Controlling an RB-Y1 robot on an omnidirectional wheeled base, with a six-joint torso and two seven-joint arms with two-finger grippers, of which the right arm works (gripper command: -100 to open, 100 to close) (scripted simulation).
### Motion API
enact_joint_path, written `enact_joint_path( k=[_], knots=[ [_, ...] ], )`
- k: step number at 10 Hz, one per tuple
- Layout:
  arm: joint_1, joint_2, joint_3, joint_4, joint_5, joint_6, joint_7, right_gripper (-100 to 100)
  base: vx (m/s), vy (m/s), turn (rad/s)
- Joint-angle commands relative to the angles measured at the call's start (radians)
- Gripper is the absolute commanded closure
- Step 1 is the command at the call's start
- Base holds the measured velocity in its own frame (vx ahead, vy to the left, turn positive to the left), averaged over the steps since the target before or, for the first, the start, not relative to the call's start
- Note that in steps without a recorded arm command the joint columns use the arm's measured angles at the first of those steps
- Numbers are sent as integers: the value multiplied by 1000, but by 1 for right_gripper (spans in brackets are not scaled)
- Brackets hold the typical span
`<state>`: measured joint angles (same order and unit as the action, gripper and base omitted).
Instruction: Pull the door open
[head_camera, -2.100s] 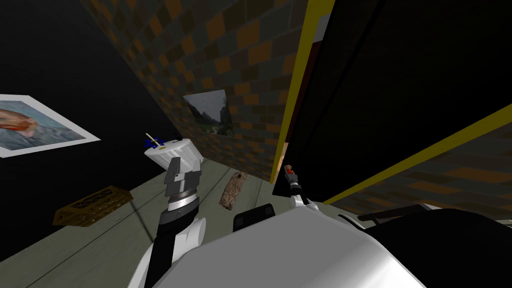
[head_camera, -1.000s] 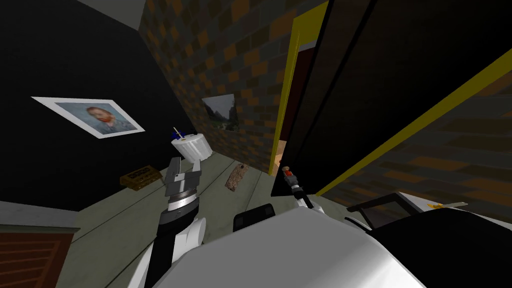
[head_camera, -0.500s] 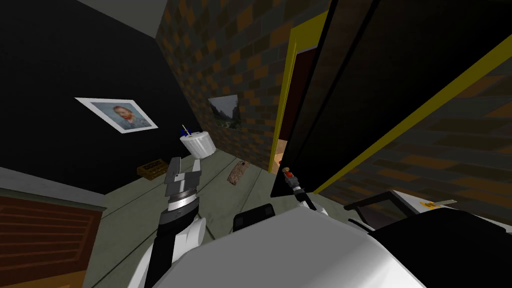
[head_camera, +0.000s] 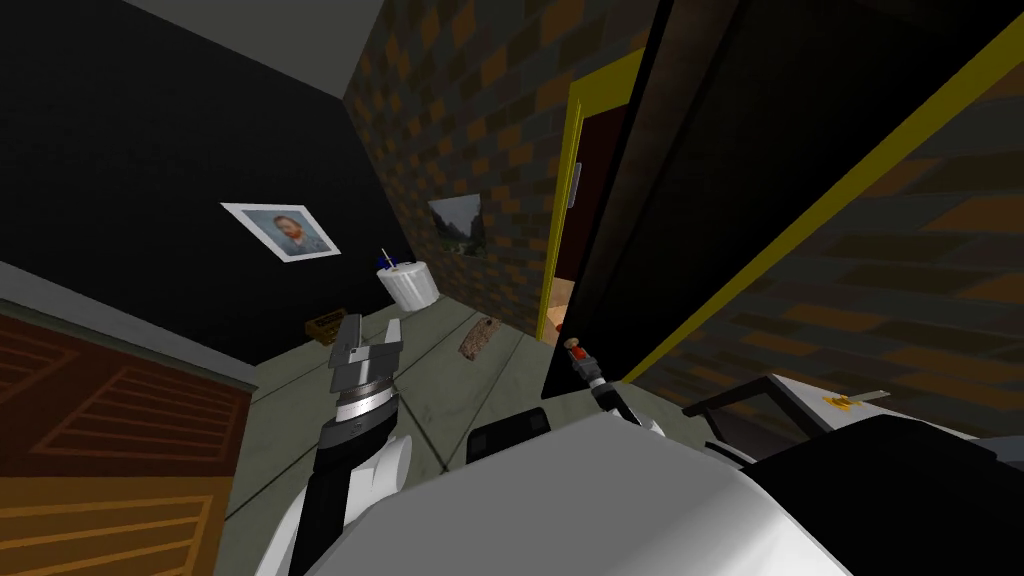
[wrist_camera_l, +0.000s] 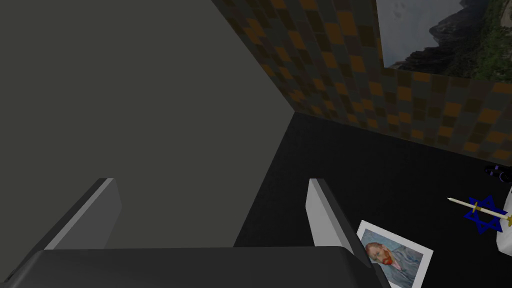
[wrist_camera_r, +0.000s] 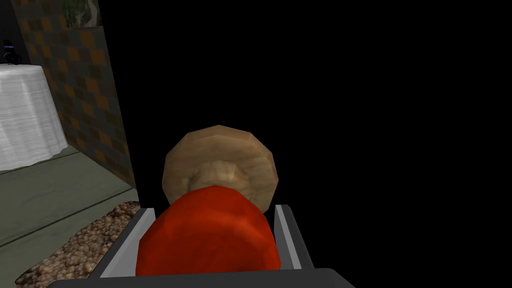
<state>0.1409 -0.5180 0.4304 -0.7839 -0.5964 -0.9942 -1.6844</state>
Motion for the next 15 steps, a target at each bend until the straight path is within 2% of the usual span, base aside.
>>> enact_joint_path(
  k=[1, 4, 5, 9, 10, 15],
  knots=[
    [5, -12, 14, 6, 7, -21, -16, 100, -140, -43, 127],
    [14, -33, 41, 19, 19, -60, -45, 100, -237, -64, 131],
    [19, -45, 55, 25, 25, -81, -61, 100, -219, -55, 159],
    [31, -72, 88, 40, 40, -128, -96, 100, -213, -62, 99],
    [32, -67, 84, 34, 38, -114, -88, 100, -90, -37, 25],
    [39, -81, 109, 68, 48, -167, -117, 100, -201, -60, 163]
  ],
)
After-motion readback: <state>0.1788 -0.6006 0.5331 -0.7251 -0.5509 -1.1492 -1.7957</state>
